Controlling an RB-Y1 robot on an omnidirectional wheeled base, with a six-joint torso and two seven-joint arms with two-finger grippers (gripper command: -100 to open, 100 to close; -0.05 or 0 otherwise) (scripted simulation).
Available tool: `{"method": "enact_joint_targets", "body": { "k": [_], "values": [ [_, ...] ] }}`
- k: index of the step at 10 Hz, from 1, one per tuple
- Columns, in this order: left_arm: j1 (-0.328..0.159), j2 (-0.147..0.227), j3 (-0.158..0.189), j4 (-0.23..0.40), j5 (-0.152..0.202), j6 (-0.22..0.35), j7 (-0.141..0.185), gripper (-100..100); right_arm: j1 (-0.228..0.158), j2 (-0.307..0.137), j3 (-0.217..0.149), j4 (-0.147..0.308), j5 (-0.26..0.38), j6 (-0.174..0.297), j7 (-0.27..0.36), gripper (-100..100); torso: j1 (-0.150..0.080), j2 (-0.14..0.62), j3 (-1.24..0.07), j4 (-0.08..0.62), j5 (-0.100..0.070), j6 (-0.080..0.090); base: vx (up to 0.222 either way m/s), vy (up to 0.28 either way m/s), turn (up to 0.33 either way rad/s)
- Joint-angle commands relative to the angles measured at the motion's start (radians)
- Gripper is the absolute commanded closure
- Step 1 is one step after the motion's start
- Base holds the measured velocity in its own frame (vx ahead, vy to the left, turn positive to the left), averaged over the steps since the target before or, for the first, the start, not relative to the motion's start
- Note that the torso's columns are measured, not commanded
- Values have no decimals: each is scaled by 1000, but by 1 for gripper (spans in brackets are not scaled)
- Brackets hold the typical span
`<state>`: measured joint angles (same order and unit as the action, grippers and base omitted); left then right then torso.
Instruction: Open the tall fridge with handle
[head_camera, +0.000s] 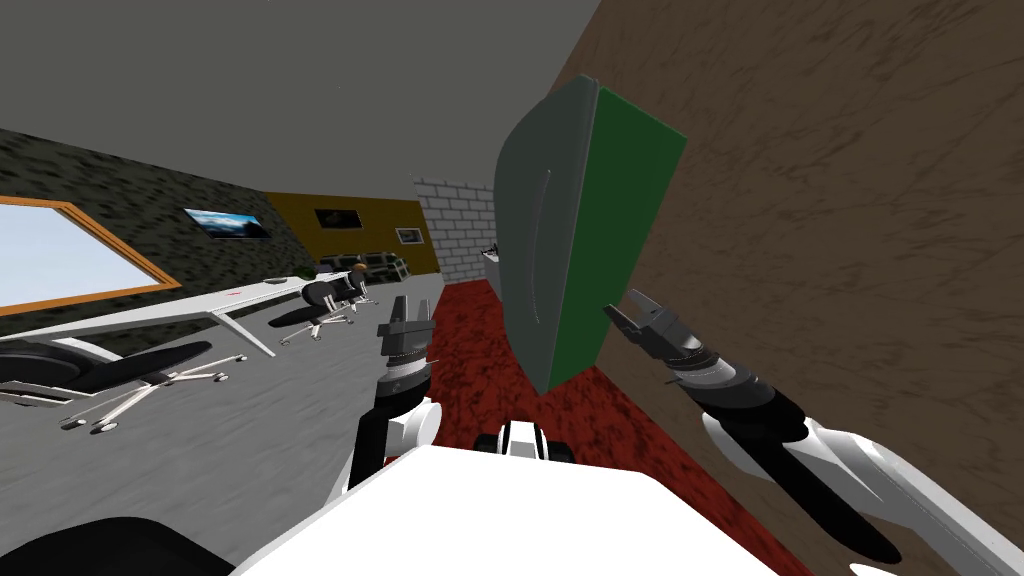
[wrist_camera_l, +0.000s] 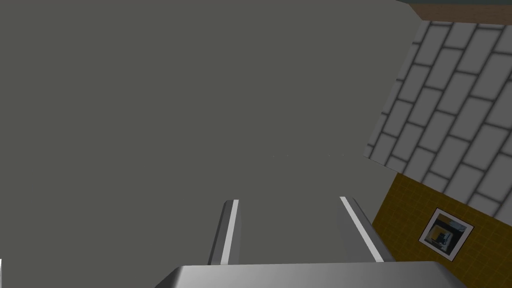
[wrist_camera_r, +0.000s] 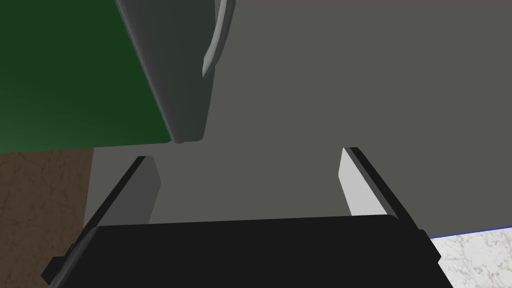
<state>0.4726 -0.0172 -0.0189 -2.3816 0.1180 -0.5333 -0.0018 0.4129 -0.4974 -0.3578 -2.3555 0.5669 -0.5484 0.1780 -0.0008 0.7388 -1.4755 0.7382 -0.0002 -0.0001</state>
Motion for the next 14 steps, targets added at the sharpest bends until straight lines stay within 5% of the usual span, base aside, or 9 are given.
{"method": "enact_joint_targets", "body": {
  "k": [1,14],
  "values": [
    [0,0,0,0,0,0,0,0,-5,-42,-34,-7,61,-9,20,-100,1,-1,0,0,0,0,48,51,-31],
    [0,0,0,0,0,0,0,0,-64,-350,-262,-19,415,-88,146,-100,1,-2,-1,-1,1,0,72,68,-35]
  ]
}}
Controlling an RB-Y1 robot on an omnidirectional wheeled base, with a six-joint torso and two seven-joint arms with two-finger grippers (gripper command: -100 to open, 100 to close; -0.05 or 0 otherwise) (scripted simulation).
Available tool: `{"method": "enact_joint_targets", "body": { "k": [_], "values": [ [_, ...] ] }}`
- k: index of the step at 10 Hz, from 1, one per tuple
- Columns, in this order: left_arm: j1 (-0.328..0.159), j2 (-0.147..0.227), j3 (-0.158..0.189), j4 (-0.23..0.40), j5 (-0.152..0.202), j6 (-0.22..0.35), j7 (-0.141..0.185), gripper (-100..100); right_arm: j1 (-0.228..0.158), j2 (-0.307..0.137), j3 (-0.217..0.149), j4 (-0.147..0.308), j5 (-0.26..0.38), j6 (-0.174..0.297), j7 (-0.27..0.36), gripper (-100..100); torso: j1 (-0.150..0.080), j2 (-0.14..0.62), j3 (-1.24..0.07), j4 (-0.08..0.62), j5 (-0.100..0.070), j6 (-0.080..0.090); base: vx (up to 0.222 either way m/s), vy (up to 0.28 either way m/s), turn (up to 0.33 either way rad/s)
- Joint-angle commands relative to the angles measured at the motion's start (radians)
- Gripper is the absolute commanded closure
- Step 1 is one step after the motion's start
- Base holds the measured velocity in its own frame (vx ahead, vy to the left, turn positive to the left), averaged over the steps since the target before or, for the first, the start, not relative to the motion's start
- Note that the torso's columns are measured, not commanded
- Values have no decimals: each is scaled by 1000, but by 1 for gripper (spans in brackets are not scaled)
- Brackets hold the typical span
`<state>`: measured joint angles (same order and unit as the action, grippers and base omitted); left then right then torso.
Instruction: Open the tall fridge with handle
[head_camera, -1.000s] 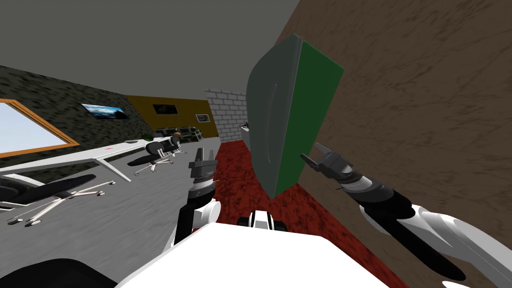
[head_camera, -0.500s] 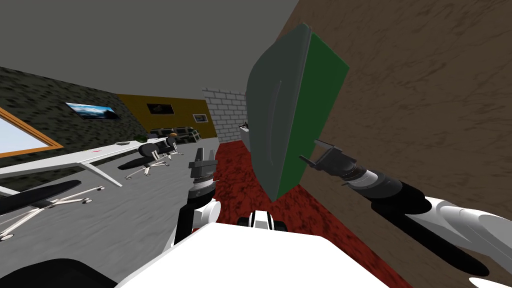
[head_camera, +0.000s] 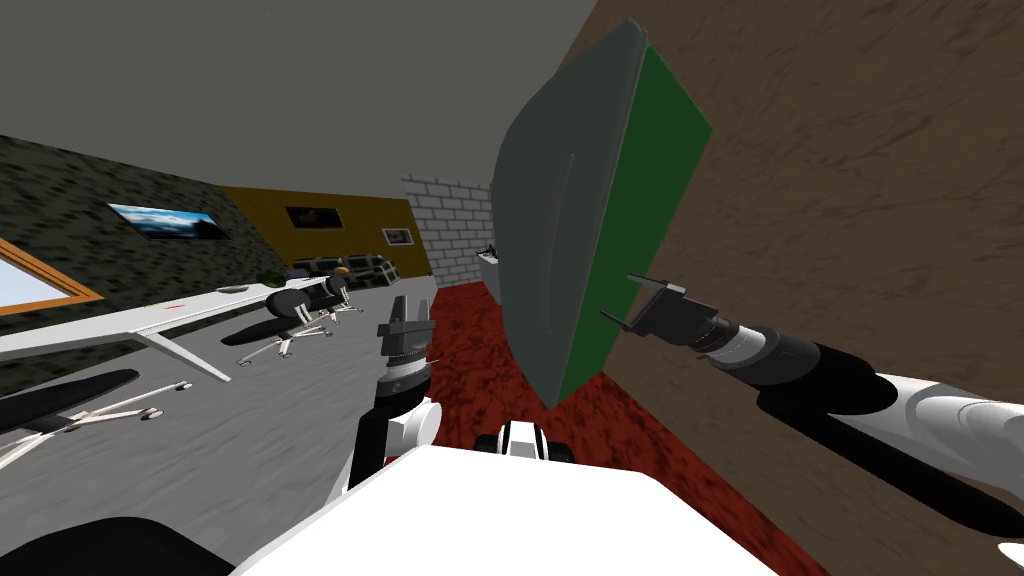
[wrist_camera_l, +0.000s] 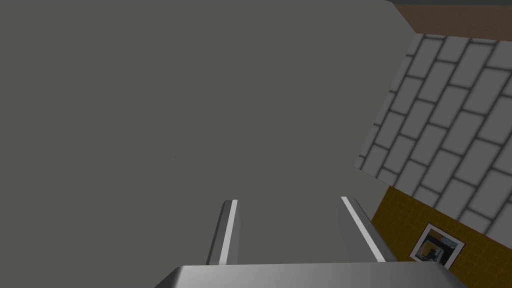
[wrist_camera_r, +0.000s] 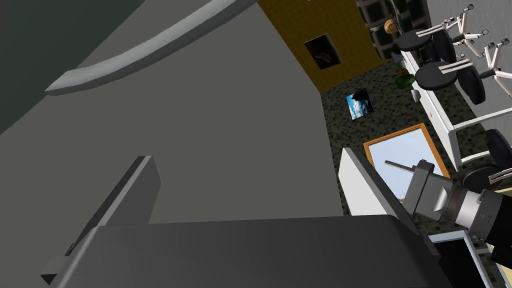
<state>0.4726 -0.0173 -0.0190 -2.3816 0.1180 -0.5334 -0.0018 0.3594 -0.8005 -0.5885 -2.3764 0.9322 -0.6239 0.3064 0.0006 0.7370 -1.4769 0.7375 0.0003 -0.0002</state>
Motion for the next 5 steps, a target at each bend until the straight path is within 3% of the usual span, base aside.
{"method": "enact_joint_targets", "body": {
  "k": [1,2,4,5],
  "values": [
    [0,0,0,0,0,0,0,0,-21,-77,-57,5,80,-23,32,-100,-1,2,1,1,0,0,82,88,-19],
    [0,0,0,0,0,0,0,0,-21,-85,-57,5,92,-23,32,-100,0,1,1,1,0,0,74,73,-7],
    [0,0,0,0,0,0,0,0,-41,-152,-106,12,156,-44,59,-100,-1,1,1,1,0,0,98,89,-2],
    [0,0,0,0,0,0,0,0,-41,-158,-106,12,164,-44,59,-100,1,-1,0,0,0,0,92,65,-3]
  ]
}}
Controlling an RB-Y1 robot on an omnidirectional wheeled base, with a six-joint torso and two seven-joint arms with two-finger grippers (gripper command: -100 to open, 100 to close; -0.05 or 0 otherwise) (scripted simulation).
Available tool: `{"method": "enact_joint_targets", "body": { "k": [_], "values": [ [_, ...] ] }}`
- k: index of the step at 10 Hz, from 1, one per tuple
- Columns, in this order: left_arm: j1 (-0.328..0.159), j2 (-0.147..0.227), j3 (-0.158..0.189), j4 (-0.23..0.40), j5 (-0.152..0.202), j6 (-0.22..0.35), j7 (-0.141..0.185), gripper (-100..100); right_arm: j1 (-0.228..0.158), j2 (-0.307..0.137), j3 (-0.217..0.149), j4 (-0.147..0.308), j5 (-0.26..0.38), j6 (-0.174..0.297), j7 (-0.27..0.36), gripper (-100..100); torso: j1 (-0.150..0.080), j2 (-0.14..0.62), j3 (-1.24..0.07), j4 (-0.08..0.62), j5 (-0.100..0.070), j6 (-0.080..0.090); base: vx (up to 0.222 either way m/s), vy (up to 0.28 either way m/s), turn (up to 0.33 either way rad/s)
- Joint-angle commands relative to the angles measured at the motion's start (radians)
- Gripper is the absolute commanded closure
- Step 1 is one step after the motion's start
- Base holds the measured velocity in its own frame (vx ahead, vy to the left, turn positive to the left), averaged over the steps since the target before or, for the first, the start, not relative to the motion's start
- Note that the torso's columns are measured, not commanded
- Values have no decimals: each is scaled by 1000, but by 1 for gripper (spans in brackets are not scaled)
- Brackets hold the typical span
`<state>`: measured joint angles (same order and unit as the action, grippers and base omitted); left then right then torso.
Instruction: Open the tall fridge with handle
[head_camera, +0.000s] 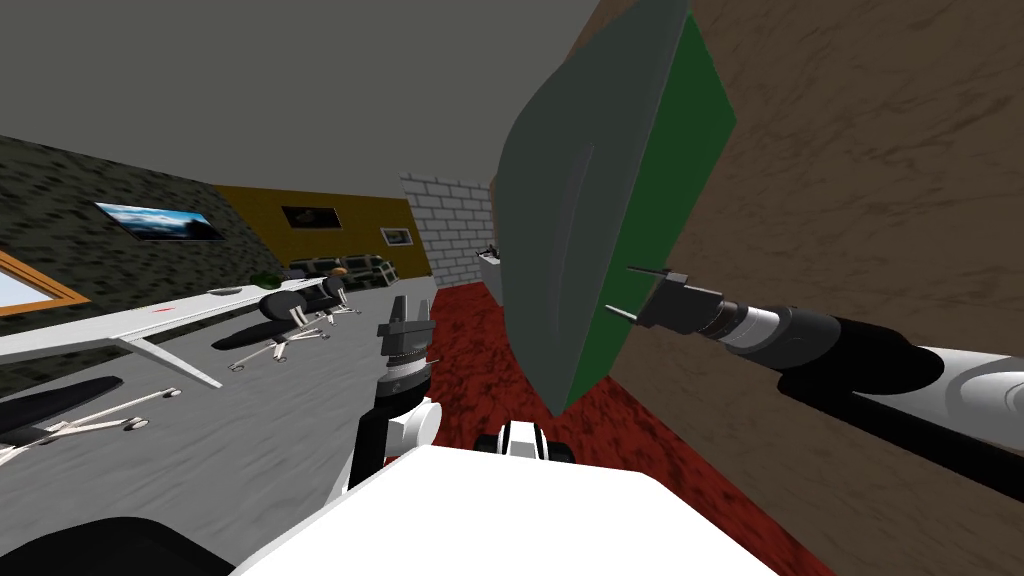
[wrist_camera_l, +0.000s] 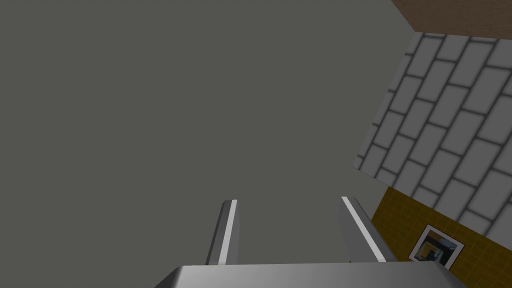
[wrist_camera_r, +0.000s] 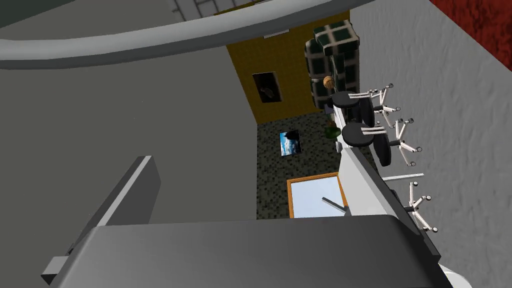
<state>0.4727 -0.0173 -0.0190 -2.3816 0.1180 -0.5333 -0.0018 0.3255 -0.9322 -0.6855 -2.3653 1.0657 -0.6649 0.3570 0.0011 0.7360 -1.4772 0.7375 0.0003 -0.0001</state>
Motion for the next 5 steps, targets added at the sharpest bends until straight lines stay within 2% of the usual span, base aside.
{"method": "enact_joint_targets", "body": {
  "k": [1,5],
  "values": [
    [0,0,0,0,0,0,0,0,-18,-61,-33,5,65,-13,21,-100,-2,2,1,0,-1,0,71,47,7],
    [0,0,0,0,0,0,0,0,-59,-187,-119,23,187,-52,68,-100,1,0,0,0,0,0,119,91,11]
  ]
}}
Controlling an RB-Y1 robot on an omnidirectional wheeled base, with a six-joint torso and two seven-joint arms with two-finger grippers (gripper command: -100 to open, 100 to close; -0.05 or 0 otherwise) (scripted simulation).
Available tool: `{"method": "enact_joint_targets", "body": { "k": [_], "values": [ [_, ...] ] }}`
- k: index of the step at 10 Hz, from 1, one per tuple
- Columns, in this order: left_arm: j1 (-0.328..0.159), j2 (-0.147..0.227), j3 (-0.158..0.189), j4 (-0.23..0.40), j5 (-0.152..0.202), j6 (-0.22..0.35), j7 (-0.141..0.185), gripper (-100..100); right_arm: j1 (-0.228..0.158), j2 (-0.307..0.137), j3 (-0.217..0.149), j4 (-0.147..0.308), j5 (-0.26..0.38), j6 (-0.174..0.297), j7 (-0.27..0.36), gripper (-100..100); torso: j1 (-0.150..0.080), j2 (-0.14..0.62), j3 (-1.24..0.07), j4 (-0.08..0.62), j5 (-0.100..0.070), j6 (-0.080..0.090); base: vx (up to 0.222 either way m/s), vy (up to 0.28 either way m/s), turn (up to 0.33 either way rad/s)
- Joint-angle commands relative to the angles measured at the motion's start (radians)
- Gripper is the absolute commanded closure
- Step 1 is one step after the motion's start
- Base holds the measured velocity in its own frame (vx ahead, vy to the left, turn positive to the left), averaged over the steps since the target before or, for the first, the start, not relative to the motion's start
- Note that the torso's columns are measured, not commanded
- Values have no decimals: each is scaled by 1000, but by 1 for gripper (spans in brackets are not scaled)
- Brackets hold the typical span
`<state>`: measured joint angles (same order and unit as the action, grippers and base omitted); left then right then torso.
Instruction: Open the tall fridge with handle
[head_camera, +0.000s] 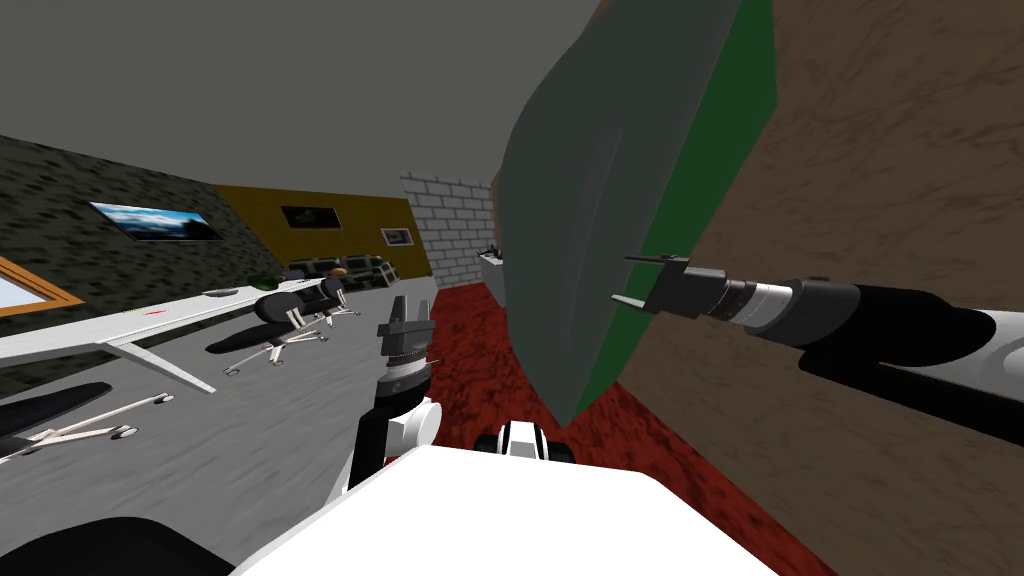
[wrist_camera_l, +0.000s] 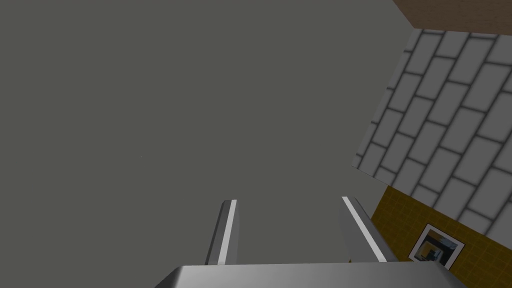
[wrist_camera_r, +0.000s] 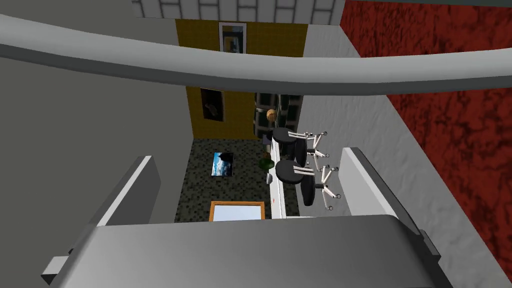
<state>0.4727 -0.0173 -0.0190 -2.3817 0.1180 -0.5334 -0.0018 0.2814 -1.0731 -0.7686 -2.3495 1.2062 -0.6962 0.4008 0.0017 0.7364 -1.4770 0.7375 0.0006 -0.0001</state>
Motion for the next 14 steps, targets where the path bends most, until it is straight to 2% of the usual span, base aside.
{"method": "enact_joint_targets", "body": {
  "k": [1,8,9,11,12,14],
  "values": [
    [0,0,0,0,0,0,0,0,-24,-74,-55,11,74,-30,34,-100,-1,1,0,0,0,0,101,102,13],
    [0,0,0,0,0,0,0,0,-74,-237,-167,24,234,-79,93,-100,0,1,0,0,0,-1,85,70,1],
    [0,0,0,0,0,0,0,0,-66,-219,-158,15,227,-74,84,-100,0,0,-1,0,0,-1,25,30,-1],
    [0,0,0,0,0,0,0,0,-69,-226,-163,20,228,-78,83,-100,-1,0,0,0,-1,0,59,54,22],
    [0,0,0,0,0,0,0,0,-70,-227,-164,22,227,-79,83,100,-2,2,1,0,-1,0,6,6,-3],
    [0,0,0,0,0,0,0,0,-62,-228,-171,26,241,-82,78,100,5,4,1,0,-1,3,0,220,-116]
  ]
}}
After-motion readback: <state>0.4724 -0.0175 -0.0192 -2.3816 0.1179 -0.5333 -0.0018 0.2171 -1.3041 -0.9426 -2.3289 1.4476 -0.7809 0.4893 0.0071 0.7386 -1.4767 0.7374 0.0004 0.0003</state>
